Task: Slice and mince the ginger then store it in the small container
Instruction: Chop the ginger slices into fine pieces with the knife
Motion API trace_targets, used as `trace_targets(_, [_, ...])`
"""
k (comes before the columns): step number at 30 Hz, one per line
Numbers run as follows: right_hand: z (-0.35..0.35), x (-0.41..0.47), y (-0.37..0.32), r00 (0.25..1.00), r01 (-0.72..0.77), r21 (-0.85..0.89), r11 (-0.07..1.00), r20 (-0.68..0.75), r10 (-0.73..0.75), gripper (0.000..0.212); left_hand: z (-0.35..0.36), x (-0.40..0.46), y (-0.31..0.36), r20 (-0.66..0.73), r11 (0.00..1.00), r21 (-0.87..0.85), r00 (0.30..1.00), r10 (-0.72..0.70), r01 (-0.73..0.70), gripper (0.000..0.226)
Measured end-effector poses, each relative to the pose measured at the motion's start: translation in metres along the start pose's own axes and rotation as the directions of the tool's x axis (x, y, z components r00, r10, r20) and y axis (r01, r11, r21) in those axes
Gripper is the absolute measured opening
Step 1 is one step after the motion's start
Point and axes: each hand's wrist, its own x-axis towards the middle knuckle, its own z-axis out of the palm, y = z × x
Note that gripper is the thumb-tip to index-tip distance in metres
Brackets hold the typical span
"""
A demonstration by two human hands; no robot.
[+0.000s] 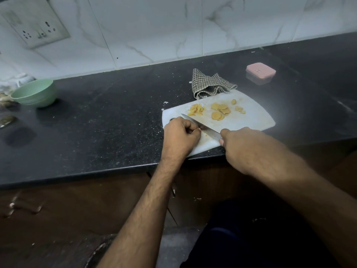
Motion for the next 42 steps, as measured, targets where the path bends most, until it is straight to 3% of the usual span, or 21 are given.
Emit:
trace_targets(9, [-0.003, 0.019, 0.01, 1.0, 0.016, 0.041, 0.999, 0.003, -0.016, 0.02, 0.003, -0.004, -0.002, -0.002, 1.0, -0.005, 1.0, 0.013, -0.013, 0.012])
trace_targets(12, [-0.007, 0.026, 0.02, 0.991, 0.041, 0.114, 0.993, -0.131, -0.025, 0.026, 0.002, -0.001, -0.007, -0.037, 1.0, 0.008, 0.999, 0.02, -0.02, 0.009])
trace_targets(15, [0.002, 0.037, 0.028, 0.955, 0.054, 0.036, 0.998, -0.293, -0.041, 0.028, 0.005, -0.002, -0.009, -0.055, 0.999, 0.028, 0.998, 0.042, -0.04, 0.003])
trace_targets(19, [0.015, 0.049, 0.042, 0.919, 0.104, -0.104, 0.989, -0.37, -0.135, 0.031, 0.011, -0.002, -0.012, -0.018, 0.996, 0.011, 0.996, 0.092, -0.091, 0.03])
trace_targets(22, [0.022, 0.052, 0.05, 0.893, 0.134, -0.098, 0.986, -0.42, -0.163, 0.03, 0.01, -0.001, -0.015, -0.029, 0.995, 0.01, 0.994, 0.104, -0.104, 0.041])
trace_targets(26, [0.029, 0.055, 0.054, 0.864, 0.157, -0.075, 0.985, -0.472, -0.174, 0.032, 0.005, -0.005, -0.015, -0.191, 0.984, -0.025, 0.967, 0.168, -0.176, 0.032])
trace_targets(30, [0.03, 0.057, 0.057, 0.855, 0.168, -0.09, 0.982, -0.482, -0.19, 0.034, -0.007, -0.006, -0.004, -0.406, 0.952, 0.103, 0.861, 0.305, -0.289, 0.03])
trace_targets(33, [0.03, 0.057, 0.06, 0.853, 0.167, -0.094, 0.981, -0.485, -0.192, 0.032, -0.016, 0.01, 0.007, -0.293, 0.911, 0.31, 0.885, 0.363, -0.271, 0.02])
trace_targets(36, [0.031, 0.054, 0.06, 0.852, 0.165, -0.079, 0.983, -0.491, -0.183, 0.031, -0.021, 0.033, 0.012, 0.015, 0.863, 0.455, 0.97, 0.241, -0.222, 0.033])
trace_targets(39, [0.031, 0.052, 0.059, 0.854, 0.16, -0.074, 0.984, -0.49, -0.176, 0.03, -0.025, 0.049, 0.018, 0.25, 0.9, 0.402, 0.966, 0.07, -0.169, 0.028])
trace_targets(42, [0.03, 0.052, 0.061, 0.849, 0.158, -0.06, 0.986, -0.501, -0.167, 0.029, -0.024, 0.059, 0.021, 0.271, 0.932, 0.338, 0.962, 0.041, -0.135, 0.028])
